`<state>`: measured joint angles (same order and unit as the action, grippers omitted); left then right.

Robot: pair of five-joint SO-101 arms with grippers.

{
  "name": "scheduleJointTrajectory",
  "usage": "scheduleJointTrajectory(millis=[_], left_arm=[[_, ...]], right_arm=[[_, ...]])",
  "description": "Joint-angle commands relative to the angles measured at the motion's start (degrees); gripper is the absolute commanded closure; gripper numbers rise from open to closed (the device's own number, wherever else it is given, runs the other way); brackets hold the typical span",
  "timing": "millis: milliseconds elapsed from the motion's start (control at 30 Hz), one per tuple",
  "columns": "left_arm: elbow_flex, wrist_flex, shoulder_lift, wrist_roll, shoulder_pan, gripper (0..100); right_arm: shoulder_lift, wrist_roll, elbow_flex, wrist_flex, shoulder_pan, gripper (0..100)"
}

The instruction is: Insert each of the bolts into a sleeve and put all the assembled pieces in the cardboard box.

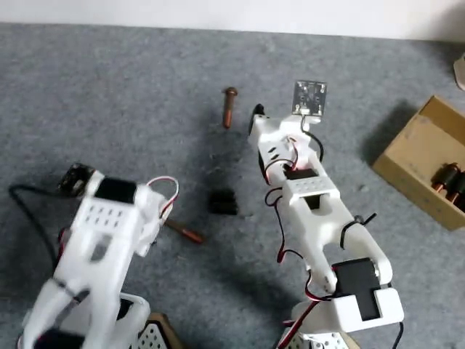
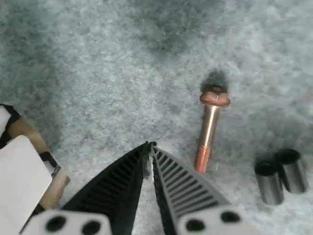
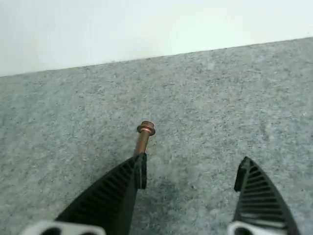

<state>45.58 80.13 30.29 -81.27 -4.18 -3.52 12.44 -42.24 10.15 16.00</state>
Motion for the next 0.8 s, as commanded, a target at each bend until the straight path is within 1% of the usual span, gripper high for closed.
scheduleJointTrajectory(millis=[0,133,200,333,400,700,767], left_arm=[[-5.93,0.44,-6.11,-0.70,-0.84,97],[-8.84,0.35,-9.63,-0.97,-0.84,97],[-9.89,0.35,-10.51,-2.29,-0.84,97],[-11.47,0.35,-11.03,-4.57,-0.92,90],[-11.47,0.35,-11.03,-5.36,-1.01,89],[-8.57,0.18,-11.12,-5.01,-6.37,89],[-7.43,-1.85,-11.12,-4.92,-6.64,89]], right_arm=[[-2.33,-0.79,0.31,1.63,0.48,72.0],[-2.33,-0.79,0.31,1.63,0.48,72.0],[-2.33,-0.79,0.31,1.71,0.48,72.0],[-2.33,-0.79,0.31,1.71,0.48,72.0],[-2.33,-0.79,0.31,1.71,0.48,72.0],[-2.33,-0.79,0.31,1.71,0.48,72.0],[-2.33,-0.79,0.31,1.71,0.48,72.0]])
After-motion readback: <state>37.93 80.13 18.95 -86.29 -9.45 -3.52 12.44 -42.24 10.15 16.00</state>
